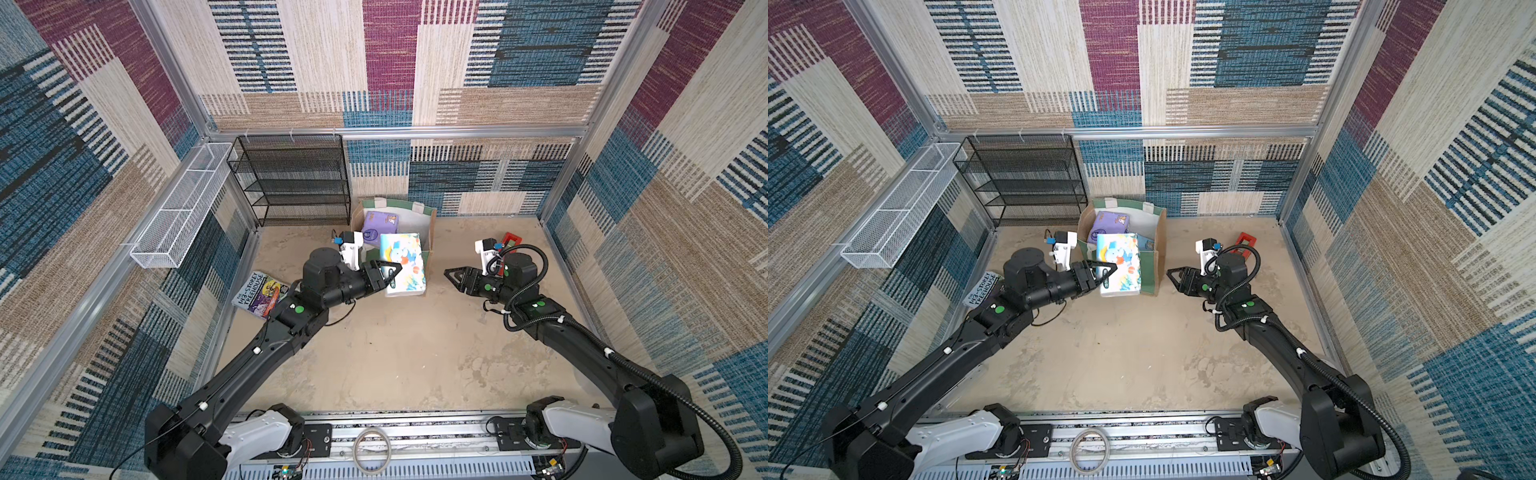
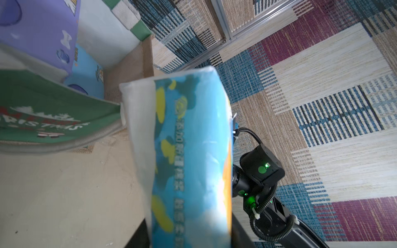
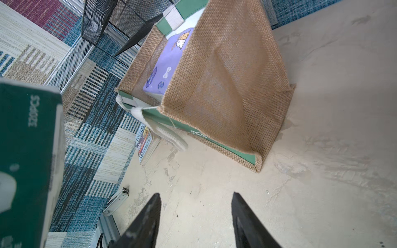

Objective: Put tissues into the canvas bag
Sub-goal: Place the pack of facial tissues in the canvas bag.

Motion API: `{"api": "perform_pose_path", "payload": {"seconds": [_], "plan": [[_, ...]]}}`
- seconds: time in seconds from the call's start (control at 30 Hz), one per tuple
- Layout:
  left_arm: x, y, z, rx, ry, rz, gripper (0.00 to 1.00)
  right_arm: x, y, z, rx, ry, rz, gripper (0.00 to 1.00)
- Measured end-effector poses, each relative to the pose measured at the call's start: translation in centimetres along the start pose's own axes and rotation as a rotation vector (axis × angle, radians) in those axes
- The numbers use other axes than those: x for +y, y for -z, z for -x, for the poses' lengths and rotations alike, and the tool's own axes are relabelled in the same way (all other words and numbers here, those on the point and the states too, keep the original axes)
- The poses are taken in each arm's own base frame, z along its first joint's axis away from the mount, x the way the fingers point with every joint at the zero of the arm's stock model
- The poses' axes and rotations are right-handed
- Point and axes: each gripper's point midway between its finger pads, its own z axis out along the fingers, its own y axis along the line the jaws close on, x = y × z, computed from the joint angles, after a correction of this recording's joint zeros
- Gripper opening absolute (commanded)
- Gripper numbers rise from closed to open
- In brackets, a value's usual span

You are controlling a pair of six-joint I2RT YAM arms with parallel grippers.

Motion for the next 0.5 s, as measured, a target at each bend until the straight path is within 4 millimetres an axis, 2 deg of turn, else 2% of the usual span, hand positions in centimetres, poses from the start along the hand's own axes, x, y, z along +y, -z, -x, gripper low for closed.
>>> {"api": "perform_pose_path", "payload": {"seconds": [0.2,0.33,0.5], "plan": [[-1.2,-2.4,4.7,0.031,-0.082,0.002,0.45,0.0,0.1,0.0,-0.002,0.001,0.001,0.55],[-0.2,-4.5,7.1,0.058,-0.09,0.025,0.45,0.2,0.3,-0.1,-0.007,0.004,0.004,0.56],[-0.3,-6.8,9.6,0.075,-0.145,0.038,0.44,0.2,0.6,-0.3,-0.009,0.005,0.005,0.56]]}}
